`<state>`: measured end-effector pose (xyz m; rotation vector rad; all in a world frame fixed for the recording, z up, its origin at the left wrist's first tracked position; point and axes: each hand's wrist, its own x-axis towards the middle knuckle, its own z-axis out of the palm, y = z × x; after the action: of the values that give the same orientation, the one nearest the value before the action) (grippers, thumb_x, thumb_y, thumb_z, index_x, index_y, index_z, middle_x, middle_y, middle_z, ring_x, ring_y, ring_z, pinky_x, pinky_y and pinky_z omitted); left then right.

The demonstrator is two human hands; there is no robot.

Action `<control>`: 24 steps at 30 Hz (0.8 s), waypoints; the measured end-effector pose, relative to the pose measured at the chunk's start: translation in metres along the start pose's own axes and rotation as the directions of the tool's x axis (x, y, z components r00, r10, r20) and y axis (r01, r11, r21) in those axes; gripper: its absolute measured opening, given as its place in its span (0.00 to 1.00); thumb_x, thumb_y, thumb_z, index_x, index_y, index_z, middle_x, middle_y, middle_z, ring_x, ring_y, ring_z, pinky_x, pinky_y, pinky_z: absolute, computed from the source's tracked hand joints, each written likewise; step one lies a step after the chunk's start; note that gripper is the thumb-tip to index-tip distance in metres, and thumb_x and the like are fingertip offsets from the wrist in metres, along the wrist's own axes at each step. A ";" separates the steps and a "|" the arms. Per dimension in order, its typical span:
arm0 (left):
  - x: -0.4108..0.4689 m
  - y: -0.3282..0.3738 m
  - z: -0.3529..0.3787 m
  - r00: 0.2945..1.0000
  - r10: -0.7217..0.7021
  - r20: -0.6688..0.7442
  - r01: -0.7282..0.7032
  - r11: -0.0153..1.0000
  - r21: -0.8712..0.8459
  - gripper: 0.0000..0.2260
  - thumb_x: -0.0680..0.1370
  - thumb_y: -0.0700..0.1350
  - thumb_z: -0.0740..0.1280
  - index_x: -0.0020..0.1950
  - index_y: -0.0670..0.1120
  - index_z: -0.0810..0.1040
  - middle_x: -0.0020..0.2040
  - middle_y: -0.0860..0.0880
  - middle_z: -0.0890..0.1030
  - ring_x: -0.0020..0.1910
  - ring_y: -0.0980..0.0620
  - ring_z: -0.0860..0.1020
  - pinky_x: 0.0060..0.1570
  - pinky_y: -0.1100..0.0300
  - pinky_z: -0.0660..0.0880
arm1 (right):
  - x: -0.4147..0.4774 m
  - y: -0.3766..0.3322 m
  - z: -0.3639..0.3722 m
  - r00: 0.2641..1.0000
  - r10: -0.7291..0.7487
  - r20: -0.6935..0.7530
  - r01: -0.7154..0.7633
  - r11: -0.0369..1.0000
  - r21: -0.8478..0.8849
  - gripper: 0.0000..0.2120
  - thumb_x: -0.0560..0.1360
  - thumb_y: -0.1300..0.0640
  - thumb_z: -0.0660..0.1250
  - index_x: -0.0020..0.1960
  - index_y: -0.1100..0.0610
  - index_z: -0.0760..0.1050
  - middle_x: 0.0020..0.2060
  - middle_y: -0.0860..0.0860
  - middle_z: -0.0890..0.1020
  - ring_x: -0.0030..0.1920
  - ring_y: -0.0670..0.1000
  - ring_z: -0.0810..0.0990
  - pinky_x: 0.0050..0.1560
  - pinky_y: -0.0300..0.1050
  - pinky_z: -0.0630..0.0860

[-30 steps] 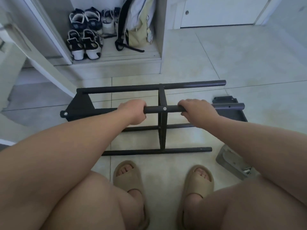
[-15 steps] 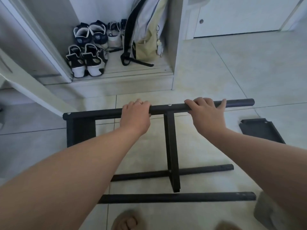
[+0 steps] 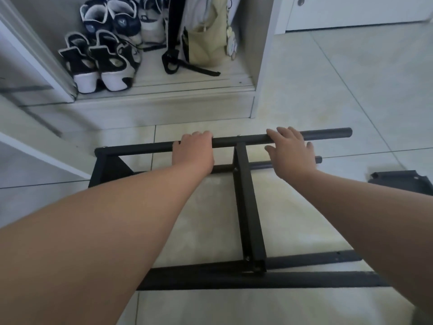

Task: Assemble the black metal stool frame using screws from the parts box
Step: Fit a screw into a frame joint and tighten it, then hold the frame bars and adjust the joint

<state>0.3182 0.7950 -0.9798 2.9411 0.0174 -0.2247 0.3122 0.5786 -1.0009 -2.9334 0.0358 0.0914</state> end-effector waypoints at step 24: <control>-0.240 0.155 -0.051 0.833 0.453 0.319 -0.487 0.873 0.032 0.27 0.83 0.58 0.56 0.81 0.55 0.54 0.83 0.48 0.45 0.81 0.43 0.45 0.77 0.42 0.50 | -0.288 0.136 -0.160 0.957 0.205 0.205 -0.179 0.974 -0.139 0.30 0.84 0.40 0.52 0.82 0.43 0.45 0.82 0.45 0.48 0.82 0.51 0.44 0.78 0.62 0.53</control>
<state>0.0932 0.6529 -0.8645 2.8641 -0.7804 -0.6093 0.0306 0.4181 -0.8541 -3.0107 0.2920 0.4602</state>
